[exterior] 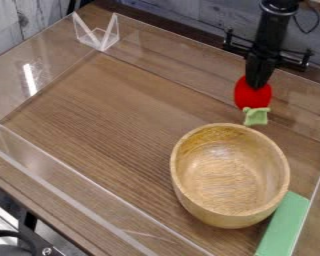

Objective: Move the red object to the right side of the table

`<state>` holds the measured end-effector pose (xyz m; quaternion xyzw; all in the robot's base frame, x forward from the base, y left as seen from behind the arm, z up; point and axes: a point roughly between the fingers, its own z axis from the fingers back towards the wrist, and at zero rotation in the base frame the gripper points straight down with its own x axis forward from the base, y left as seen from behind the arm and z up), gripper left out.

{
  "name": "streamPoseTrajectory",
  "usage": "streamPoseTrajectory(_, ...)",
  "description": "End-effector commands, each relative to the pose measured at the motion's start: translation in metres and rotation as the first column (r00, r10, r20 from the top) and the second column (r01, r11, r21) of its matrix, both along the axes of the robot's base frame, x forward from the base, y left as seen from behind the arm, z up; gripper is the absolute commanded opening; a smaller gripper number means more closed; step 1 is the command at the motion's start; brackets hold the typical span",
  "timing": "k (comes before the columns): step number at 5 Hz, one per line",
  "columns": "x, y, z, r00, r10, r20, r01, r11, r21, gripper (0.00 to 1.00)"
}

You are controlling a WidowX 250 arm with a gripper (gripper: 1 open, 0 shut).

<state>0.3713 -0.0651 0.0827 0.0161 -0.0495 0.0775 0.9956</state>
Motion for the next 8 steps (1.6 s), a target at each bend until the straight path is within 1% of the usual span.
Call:
streamPoseTrajectory(1, 0.001, 0.009, 0.009, 0.999, 0.034, 0.039, -0.034, 0.999, -0.003, 0.00)
streamPoseTrajectory(3, 0.000, 0.021, 0.000, 0.998, 0.067, 0.023, -0.067, 0.998, -0.003, 0.00)
streamPoseTrajectory(4, -0.002, 0.028, -0.003, 0.997, 0.082, 0.017, -0.082, 0.997, -0.004, 0.00)
streamPoseTrajectory(6, -0.007, 0.036, 0.000, 0.995, 0.095, 0.018, -0.095, 0.995, -0.014, 0.00)
streamPoseTrajectory(8, -0.011, 0.031, 0.016, 0.994, 0.097, 0.042, -0.095, 0.995, -0.037, 0.00)
